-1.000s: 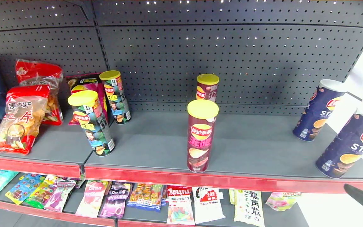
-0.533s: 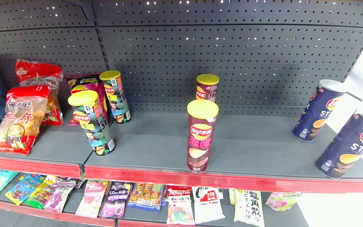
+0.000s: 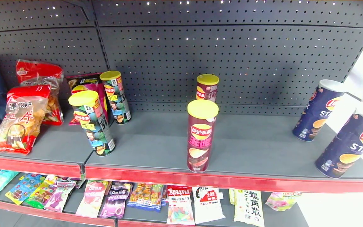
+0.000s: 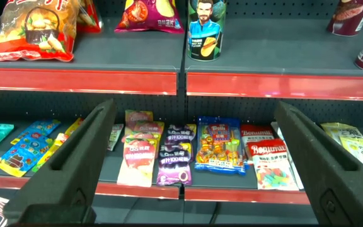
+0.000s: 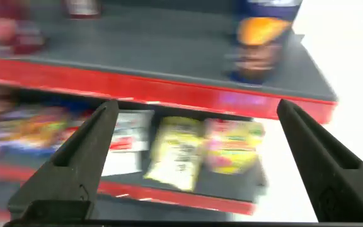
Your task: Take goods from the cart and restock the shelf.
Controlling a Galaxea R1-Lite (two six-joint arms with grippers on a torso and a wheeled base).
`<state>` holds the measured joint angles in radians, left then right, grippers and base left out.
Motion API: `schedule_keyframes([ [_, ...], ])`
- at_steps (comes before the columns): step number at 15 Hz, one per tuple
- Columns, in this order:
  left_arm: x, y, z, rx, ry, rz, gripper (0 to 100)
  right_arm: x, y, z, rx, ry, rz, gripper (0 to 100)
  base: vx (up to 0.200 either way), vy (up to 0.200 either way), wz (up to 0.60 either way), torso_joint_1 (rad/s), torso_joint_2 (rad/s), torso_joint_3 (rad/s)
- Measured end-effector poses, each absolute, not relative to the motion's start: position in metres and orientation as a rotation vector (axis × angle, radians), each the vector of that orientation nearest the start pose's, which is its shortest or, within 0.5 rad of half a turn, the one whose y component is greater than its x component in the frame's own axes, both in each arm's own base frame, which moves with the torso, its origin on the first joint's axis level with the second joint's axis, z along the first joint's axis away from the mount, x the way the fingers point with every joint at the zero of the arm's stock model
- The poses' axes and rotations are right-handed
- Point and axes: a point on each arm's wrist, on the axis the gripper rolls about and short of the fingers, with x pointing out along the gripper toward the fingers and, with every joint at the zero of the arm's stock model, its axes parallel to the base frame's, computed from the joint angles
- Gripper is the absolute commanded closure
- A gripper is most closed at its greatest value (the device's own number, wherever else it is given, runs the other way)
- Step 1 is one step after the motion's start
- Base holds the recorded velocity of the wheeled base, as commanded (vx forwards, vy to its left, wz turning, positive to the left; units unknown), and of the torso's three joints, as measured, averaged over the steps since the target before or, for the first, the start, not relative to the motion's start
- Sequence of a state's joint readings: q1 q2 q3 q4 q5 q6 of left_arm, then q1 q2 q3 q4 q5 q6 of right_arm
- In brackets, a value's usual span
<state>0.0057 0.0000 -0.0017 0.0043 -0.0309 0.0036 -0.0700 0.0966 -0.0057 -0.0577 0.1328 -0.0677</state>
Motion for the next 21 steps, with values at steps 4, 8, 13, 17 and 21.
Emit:
schedule_keyframes([
  [4, -0.0229, -0.0008, 0.0755, 0.003, 0.003, -0.026, 0, -0.0157, 0.0017, 0.0847, -0.093, 0.021, -0.045, 0, 0.000, 0.000, 0.00, 0.000, 0.00, 0.000],
  [8, -0.0229, -0.0008, 0.0755, 0.003, 0.003, -0.025, 0, -0.0158, 0.0017, 0.0844, 0.052, 0.018, -0.046, 0, 0.000, 0.000, 0.00, 0.000, 0.00, 0.000],
  [13, -0.0229, -0.0008, 0.0755, 0.003, 0.003, -0.025, 0, -0.0161, 0.0014, 0.0770, 0.007, 0.092, -0.056, 0, 0.000, 0.000, 0.00, 0.000, 0.00, 0.000],
  [17, -0.0229, -0.0008, 0.0755, 0.003, 0.003, -0.026, 0, -0.0161, 0.0011, 0.0774, 0.007, 0.090, -0.070, 0, 0.000, 0.000, 0.00, 0.000, 0.00, 0.000],
  [21, -0.0229, -0.0008, 0.0755, 0.003, 0.003, -0.025, 0, -0.0160, 0.0010, 0.0774, 0.007, 0.091, -0.074, 0, 0.000, 0.000, 0.00, 0.000, 0.00, 0.000],
])
